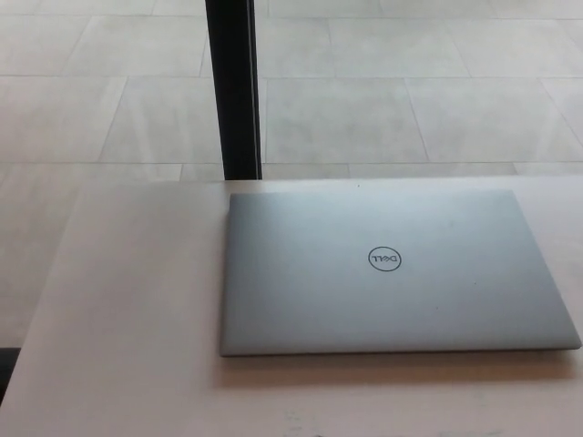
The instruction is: The robot uses its right hand to push down on the lid of a laptop kept in the middle of the desk to close it
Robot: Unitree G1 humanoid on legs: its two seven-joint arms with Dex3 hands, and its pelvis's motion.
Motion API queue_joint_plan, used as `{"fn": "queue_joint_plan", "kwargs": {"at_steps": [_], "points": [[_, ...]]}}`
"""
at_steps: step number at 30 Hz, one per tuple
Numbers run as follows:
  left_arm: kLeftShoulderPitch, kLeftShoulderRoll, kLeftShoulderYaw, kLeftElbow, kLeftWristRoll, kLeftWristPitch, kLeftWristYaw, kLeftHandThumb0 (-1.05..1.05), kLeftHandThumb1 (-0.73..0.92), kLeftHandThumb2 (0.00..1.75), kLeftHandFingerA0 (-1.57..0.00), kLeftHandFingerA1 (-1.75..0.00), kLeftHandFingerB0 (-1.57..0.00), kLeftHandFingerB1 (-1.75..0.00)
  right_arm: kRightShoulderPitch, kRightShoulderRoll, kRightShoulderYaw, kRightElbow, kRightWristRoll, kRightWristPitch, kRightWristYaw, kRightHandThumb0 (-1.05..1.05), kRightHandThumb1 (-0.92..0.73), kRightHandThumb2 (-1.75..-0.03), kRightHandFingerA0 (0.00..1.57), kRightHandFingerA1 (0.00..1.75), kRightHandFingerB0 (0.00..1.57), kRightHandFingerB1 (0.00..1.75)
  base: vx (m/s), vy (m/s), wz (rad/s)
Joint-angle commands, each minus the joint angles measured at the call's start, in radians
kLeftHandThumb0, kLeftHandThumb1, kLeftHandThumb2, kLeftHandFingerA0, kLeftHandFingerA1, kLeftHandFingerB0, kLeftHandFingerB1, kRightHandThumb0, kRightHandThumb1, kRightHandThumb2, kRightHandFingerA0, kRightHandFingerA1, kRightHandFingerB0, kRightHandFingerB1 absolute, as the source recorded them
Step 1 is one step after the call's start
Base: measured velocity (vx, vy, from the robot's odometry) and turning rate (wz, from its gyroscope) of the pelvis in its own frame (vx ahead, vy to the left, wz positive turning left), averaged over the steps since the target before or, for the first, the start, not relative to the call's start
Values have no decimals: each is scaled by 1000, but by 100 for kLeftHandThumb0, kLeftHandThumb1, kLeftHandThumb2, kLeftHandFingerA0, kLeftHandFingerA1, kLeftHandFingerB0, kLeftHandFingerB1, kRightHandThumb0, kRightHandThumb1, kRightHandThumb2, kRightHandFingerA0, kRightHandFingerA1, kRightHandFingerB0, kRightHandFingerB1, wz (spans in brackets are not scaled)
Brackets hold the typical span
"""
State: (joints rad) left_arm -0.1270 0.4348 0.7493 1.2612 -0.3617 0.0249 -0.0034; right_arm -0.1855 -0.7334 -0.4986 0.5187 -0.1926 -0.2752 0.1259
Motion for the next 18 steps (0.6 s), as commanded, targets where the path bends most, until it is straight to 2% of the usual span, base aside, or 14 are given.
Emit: {"fn": "queue_joint_plan", "kwargs": {"at_steps": [1, 3, 4, 5, 6, 7, 8, 9, 10, 11, 12, 13, 14, 18], "points": [[24, 28, -11, 1, -11, -13, 6, -84, 92, 73, -54, -65, -46, -49, 91, 199, -691, 242, 600, 292, -407, -79, -91, -65, 24, 140, 0, 30, 0, 0, 0], [24, 27, -10, 0, -12, -14, 10, -84, 92, 73, -54, -65, -46, -49, 78, 206, -728, 243, 627, 300, -415, -79, -91, -65, 24, 140, 0, 30, 0, 0, 0], [25, 29, -14, 2, -8, -13, 3, -83, 92, 75, -52, -64, -46, -48, 37, 185, -812, 310, 693, 323, -497, -82, -74, -113, 51, 109, 0, 31, 0, 0, 0], [28, 30, -17, 4, -6, -14, -7, -85, 92, 75, -50, -63, -44, -47, 25, 178, -861, 356, 729, 323, -544, -82, -76, -110, 105, 144, 27, 79, 0, 0, 0], [26, 31, -12, 6, -10, -13, -5, -84, 92, 74, -52, -63, -45, -47, 26, 179, -871, 374, 733, 313, -548, -72, -92, -71, 91, 175, 20, 91, 0, 0, 0], [26, 32, -10, 8, -11, -16, -2, -85, 92, 74, -52, -64, -45, -48, 30, 187, -877, 381, 738, 312, -528, -77, -79, -111, 60, 115, 31, 80, 0, 0, 0], [24, 32, -10, 10, -10, -17, 6, -91, 76, 95, -53, -67, -43, -53, 28, 200, -890, 372, 738, 315, -533, -71, -92, -63, 37, 148, 16, 90, 0, 0, 0], [20, 32, -9, 9, -10, -20, 13, -90, 75, 93, -53, -68, -44, -54, 23, 201, -899, 387, 740, 309, -535, -69, -92, -60, 40, 161, 20, 98, 0, 0, 0], [18, 31, -8, 8, -11, -20, 11, -81, 74, 114, -51, -70, -43, -59, 22, 204, -900, 384, 734, 311, -537, -82, -76, -109, 87, 134, 49, 93, 0, 0, 0], [18, 31, -8, 7, -12, -19, 9, -81, 74, 114, -51, -70, -43, -59, 22, 206, -901, 382, 729, 314, -539, -82, -76, -109, 87, 134, 49, 93, 0, 0, 0], [13, 31, -8, 2, -14, -17, 6, -84, 92, 72, -53, -66, -46, -49, 23, 226, -901, 358, 714, 318, -526, -86, -69, -100, 98, 145, 3, 61, 0, 0, 0], [10, 31, -2, 3, -20, -11, 11, -89, 75, 91, -52, -68, -43, -53, 18, 234, -901, 359, 712, 307, -514, -74, -86, -69, 91, 163, 11, 65, 0, 0, 0], [4, 30, -4, 2, -18, -10, 16, -85, 92, 70, -53, -67, -47, -50, 21, 240, -892, 363, 703, 297, -474, -74, -88, -70, 79, 160, 16, 70, 0, 0, 0], [6, 34, -19, 6, -3, -10, 7, -81, 75, 115, -51, -69, -42, -58, 10, 275, -889, 322, 683, 313, -429, -80, -85, -70, 65, 142, 27, 82, 0, 0, 0]]}}
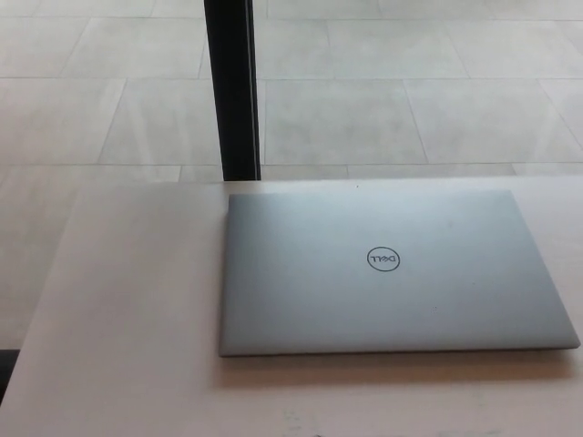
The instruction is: The robot uses its right hand to push down on the lid of a laptop kept in the middle of the desk to close it
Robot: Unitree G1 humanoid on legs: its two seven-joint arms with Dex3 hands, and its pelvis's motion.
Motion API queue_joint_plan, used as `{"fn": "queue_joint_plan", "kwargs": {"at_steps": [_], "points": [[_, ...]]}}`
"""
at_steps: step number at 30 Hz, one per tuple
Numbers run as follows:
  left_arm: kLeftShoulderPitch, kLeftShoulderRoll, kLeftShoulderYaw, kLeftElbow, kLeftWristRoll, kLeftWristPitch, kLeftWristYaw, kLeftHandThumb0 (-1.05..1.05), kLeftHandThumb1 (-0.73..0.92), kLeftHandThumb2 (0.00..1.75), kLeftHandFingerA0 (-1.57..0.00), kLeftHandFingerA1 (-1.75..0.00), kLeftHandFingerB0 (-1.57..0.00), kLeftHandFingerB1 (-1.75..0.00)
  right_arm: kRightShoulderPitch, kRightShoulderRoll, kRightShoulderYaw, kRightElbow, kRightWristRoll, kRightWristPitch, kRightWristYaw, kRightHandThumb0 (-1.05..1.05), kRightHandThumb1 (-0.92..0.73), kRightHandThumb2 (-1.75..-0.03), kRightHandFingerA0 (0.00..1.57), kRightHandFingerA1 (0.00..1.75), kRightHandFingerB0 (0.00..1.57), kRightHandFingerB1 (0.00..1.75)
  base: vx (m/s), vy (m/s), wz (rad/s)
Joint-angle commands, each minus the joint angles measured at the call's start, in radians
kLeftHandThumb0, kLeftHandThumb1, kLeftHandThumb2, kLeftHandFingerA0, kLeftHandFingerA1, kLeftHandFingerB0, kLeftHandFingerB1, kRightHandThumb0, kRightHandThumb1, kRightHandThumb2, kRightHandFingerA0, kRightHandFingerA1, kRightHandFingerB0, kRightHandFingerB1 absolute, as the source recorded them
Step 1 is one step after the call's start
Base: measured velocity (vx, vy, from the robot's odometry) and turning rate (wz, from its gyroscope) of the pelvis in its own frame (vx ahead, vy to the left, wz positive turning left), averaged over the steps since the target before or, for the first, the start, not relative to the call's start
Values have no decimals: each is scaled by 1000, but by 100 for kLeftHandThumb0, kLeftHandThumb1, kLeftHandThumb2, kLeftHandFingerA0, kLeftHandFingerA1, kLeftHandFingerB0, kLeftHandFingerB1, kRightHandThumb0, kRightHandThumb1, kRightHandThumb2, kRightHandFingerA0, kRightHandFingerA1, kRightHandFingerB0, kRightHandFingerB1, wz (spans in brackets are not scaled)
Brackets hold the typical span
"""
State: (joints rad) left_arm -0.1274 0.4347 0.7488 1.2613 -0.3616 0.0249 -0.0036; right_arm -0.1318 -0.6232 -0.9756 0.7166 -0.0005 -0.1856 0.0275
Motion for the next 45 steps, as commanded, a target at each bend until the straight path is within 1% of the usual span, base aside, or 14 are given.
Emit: {"fn": "queue_joint_plan", "kwargs": {"at_steps": [1, 2, 4, 5, 6, 13, 15, 16, 18, 19, 22, 23, 25, 45], "points": [[4, 31, -21, 4, -2, -12, 9, -87, 92, 75, -53, -65, -44, -48, -51, 164, -422, 118, 496, 233, -330, -80, -75, -115, 65, 114, 30, 72, 0, 0, 0], [1, 32, -18, 6, -4, -9, 16, -85, 92, 74, -54, -65, -47, -49, -49, 173, -417, 106, 486, 235, -325, -79, -90, -68, 70, 133, 22, 73, 0, 0, 0], [2, 31, -14, 7, -9, -11, 14, -86, 92, 71, -53, -65, -46, -49, -46, 182, -418, 91, 477, 243, -315, -78, -92, -69, 55, 135, 17, 70, 0, 0, 0], [-1, 29, -9, 5, -15, -13, 8, -85, 92, 72, -52, -64, -45, -48, -48, 193, -421, 72, 476, 252, -311, -84, -77, -115, 66, 113, 19, 67, 0, 0, 0], [-9, 28, -10, 3, -15, -12, 11, -86, 92, 72, -52, -65, -45, -49, -58, 199, -428, 59, 478, 260, -323, -79, -91, -69, 49, 135, 17, 71, 0, 0, 0], [-5, 27, -24, 2, -5, -7, 18, -83, 78, 118, -54, -71, -39, -57, -53, 209, -447, 30, 460, 294, -327, -81, -92, -69, 65, 142, 22, 74, 0, 0, 0], [-4, 25, -22, 4, -9, -11, 19, -85, 92, 73, -54, -66, -48, -50, -57, 207, -451, 32, 462, 309, -325, -80, -91, -72, 55, 146, 21, 79, 0, 0, 0], [-9, 24, -19, 4, -13, -12, 17, -86, 92, 72, -54, -67, -48, -50, -65, 208, -448, 28, 463, 309, -327, -81, -79, -117, 69, 118, 27, 73, 0, 0, 0], [-12, 23, -19, 2, -15, -12, 17, -84, 92, 72, -53, -65, -46, -49, -68, 212, -447, 14, 464, 324, -328, -80, -92, -71, 56, 155, 21, 83, 0, 0, 0], [-14, 21, -20, 2, -15, -13, 16, -80, 74, 114, -50, -69, -41, -58, -73, 212, -446, 6, 467, 334, -332, -79, -92, -71, 55, 156, 22, 87, 0, 0, 0], [-1, 22, -22, 3, -14, -16, 7, -85, 92, 73, -52, -64, -45, -48, -62, 216, -446, -10, 474, 352, -335, -78, -92, -70, 59, 154, 21, 84, 0, 0, 0], [-6, 24, -27, 0, -9, -6, 24, -86, 92, 74, -53, -64, -47, -49, -52, 220, -445, -25, 486, 374, -316, -83, -81, -117, 70, 121, 23, 70, 0, 0, 0], [-10, 18, -17, 5, -19, -22, 26, -84, 92, 71, -55, -67, -49, -52, -59, 227, -442, -33, 500, 367, -310, -79, -92, -72, 53, 154, 18, 86, 0, 0, 0], [-9, 26, -23, 6, -30, -14, 17, -84, 92, 73, -54, -64, -47, -49, -9, 232, -320, -70, 618, 390, -352, -79, -92, -74, 69, 168, 31, 106, 0, 0, 0]]}}
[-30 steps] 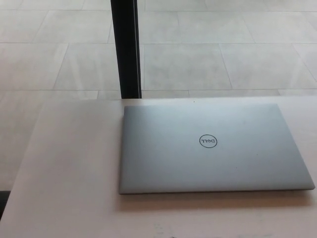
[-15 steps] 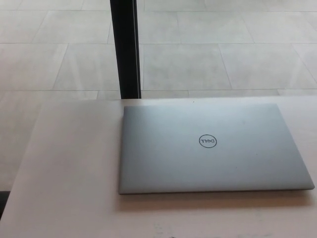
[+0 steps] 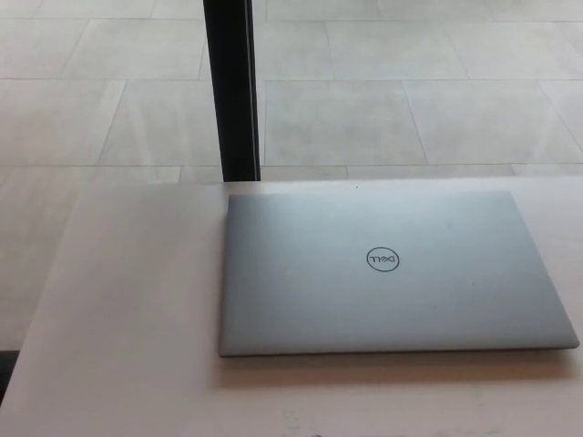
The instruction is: The robot uses its right hand to push down on the lid of a laptop kept in the middle of the desk to close it
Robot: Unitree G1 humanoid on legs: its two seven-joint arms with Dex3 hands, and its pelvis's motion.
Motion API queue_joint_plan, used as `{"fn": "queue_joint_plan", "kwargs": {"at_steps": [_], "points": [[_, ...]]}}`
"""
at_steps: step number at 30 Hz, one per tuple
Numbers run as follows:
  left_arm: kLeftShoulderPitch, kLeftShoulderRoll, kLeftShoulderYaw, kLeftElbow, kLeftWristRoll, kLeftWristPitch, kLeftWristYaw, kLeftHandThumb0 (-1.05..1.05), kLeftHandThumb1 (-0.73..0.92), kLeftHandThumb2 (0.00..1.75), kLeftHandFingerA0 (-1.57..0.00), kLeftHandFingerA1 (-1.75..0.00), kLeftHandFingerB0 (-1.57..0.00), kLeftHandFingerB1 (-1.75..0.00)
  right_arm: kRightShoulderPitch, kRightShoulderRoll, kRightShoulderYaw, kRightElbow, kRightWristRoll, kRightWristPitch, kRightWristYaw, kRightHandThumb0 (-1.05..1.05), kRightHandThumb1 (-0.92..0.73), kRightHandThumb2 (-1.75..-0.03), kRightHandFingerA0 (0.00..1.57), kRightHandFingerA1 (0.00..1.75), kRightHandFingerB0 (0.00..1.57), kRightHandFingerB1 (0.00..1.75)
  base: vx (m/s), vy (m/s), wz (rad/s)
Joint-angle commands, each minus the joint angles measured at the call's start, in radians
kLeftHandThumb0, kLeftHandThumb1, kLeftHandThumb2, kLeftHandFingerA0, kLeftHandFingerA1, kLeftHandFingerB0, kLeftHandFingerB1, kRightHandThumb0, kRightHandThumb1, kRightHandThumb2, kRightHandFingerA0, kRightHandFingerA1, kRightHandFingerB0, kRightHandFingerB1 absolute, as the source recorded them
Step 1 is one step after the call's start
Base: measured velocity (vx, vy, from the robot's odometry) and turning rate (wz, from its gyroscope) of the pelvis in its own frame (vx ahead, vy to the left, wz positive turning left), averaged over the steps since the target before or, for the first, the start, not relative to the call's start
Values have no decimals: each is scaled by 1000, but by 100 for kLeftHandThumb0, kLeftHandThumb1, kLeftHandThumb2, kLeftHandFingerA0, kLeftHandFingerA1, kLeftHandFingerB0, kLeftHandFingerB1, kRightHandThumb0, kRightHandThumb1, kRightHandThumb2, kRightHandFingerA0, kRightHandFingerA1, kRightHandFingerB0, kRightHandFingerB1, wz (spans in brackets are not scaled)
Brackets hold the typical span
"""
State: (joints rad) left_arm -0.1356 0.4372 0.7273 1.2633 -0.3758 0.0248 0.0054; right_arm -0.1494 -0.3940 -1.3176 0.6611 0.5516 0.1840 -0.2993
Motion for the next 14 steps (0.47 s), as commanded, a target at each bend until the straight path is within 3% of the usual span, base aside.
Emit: {"fn": "queue_joint_plan", "kwargs": {"at_steps": [1, 2, 3, 4, 8, 11, 12, 13, 14], "points": [[-3, 23, 0, 5, -18, -14, 9, -84, 92, 73, -54, -64, -47, -49, 6, 1, 27, -8, 68, 11, -23, -79, -92, -74, 69, 168, 31, 106, 0, 0, 0], [-3, 23, -1, 4, -17, -14, 10, -84, 92, 73, -54, -64, -47, -49, 10, -2, 36, 2, 70, 3, -20, -79, -92, -74, 64, 164, 26, 114, 0, 0, 0], [-1, 22, 0, 5, -19, -17, 4, -84, 92, 74, -51, -63, -45, -48, 13, -9, 45, 16, 66, -2, -16, -80, -92, -75, 65, 163, 30, 95, 0, 0, 0], [0, 22, 1, 5, -21, -17, 0, -85, 92, 74, -51, -63, -44, -48, 14, -14, 47, 28, 75, -5, -15, -79, -92, -74, 62, 162, 30, 101, 0, 0, 0], [-4, 24, 0, 7, -19, -14, 13, -86, 92, 73, -53, -63, -47, -49, 19, -11, 61, 18, 94, -10, -24, -78, -92, -74, 64, 164, 31, 97, 0, 0, 0], [1, 20, -3, 4, -17, -26, 6, -84, 92, 73, -52, -63, -45, -47, 30, -4, 72, -13, 111, 5, -28, -78, -92, -76, 56, 164, 29, 106, 0, 0, 0], [3, 20, -3, 4, -18, -26, 1, -89, 78, 92, -51, -66, -41, -52, 30, -7, 78, -9, 108, 3, -39, -78, -92, -74, 60, 160, 33, 100, 0, 0, 0], [2, 23, 2, 4, -23, -19, 9, -84, 92, 73, -53, -63, -46, -49, 34, -1, 75, -21, 122, 11, -42, -76, -92, -76, 54, 163, 29, 108, 0, 0, 0], [1, 24, 2, 4, -23, -15, 14, -85, 92, 73, -54, -63, -47, -48, 35, 1, 75, -26, 128, 15, -46, -75, -92, -76, 55, 162, 30, 110, 0, 0, 0]]}}
